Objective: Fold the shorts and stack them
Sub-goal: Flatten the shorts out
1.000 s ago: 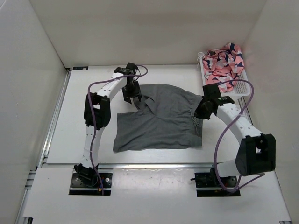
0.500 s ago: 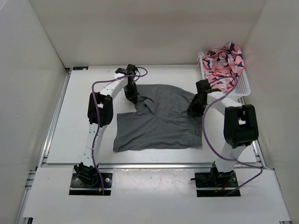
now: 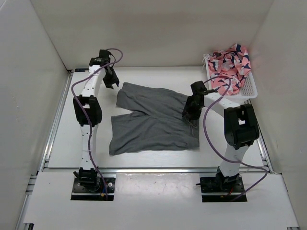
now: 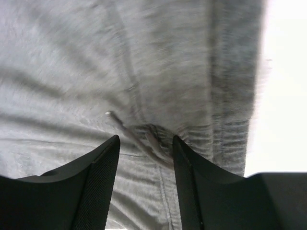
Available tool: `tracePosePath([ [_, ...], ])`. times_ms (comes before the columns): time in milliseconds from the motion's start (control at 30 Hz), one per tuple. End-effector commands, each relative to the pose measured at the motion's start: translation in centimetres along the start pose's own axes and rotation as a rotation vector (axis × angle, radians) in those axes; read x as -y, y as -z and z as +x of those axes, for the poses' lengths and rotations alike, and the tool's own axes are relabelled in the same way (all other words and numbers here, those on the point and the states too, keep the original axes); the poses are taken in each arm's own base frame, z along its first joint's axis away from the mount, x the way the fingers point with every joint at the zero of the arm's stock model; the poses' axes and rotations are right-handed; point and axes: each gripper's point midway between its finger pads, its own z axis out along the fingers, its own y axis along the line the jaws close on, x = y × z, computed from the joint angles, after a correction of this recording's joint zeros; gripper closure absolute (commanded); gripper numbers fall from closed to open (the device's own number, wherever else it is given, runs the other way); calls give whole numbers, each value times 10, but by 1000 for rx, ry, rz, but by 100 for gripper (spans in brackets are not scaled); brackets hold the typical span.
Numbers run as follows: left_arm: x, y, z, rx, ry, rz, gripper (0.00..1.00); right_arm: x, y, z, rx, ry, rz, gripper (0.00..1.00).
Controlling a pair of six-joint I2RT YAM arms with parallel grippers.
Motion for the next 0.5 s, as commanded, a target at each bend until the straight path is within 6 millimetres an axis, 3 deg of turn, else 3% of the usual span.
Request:
tracePosePath([
  [0,-9,5,-15,33,-10,-9,54,-1,5,-7,-2,61,30,46],
  [67,-16,15,-14,44,-9,-42,26,-4,7,-7,2,83,40,44],
  [100,-14,37,-23,96,-8,-32,22,-5,6,-5,6,93,47,44],
  [133,-24,34,-11,68,-8,-67,15,-6,8,-7,6,93,47,42],
  [167,-29,41,-8,75,-8,-85,15,-5,8,-8,12,93,56,42],
  [200,-32,64,-11,118,-6,-94,17,-7,12,-8,26,102,55,42],
  [233,-44,58,9,65,-10,-130,20,-10,17,-10,38,103,47,42],
  [300,-45,71,19,70,19,-110,33,-8,25,-14,71,104,56,42],
  [333,-52,60,40,14,16,-120,35,-7,29,-18,92,104,65,42],
  [400,-43,53,53,-16,18,-48,33,-5,33,-19,107,104,70,40],
  [467,-41,43,64,-48,28,-26,23,-5,38,-22,125,104,72,40],
])
